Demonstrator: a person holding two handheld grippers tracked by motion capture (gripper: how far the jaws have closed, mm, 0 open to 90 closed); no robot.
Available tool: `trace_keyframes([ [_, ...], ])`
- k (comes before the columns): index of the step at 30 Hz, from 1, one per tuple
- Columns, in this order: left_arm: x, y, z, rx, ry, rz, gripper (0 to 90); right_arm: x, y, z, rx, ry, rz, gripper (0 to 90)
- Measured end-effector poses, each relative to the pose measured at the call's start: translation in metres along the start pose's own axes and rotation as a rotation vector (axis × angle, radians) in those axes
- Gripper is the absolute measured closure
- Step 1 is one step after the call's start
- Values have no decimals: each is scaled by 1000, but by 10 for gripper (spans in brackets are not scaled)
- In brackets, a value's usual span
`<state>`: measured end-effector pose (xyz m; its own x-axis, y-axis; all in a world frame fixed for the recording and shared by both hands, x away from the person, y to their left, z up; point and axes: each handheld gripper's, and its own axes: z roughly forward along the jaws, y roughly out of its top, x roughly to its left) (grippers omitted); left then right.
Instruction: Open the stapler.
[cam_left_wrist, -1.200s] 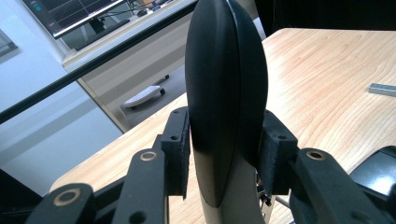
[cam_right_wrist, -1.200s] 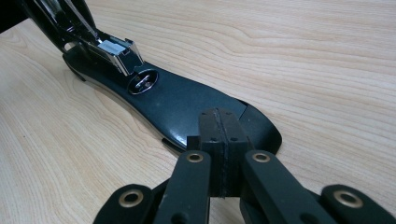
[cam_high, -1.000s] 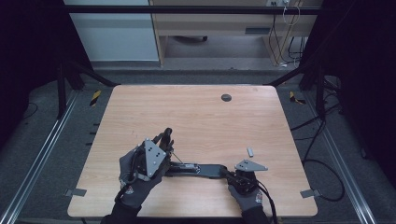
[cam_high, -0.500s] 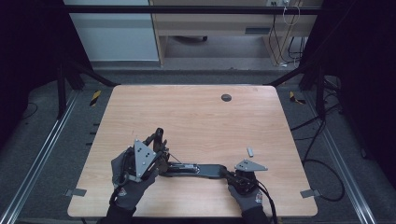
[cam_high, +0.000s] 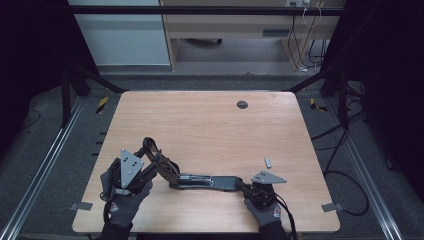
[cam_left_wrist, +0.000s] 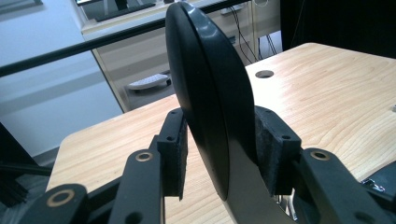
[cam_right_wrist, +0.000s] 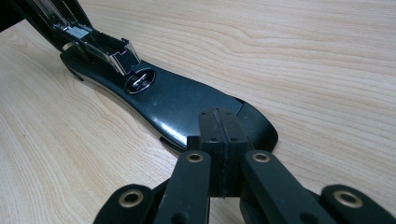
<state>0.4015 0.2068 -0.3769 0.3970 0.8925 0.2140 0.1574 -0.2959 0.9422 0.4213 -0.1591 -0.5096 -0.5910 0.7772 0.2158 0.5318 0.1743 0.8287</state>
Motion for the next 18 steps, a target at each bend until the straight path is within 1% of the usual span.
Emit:
trace_keyframes([
  [5,5,-4,-2,-5,2,-28,571,0,0,0,0,-1,2,900],
  [10,10,-8,-3,-11,0,-36,566,0,0,0,0,2,2,900],
  [14,14,-11,-5,-11,10,-37,558,0,0,0,0,2,4,900],
  [18,19,-16,-6,-6,22,-50,548,0,0,0,0,2,2,900],
])
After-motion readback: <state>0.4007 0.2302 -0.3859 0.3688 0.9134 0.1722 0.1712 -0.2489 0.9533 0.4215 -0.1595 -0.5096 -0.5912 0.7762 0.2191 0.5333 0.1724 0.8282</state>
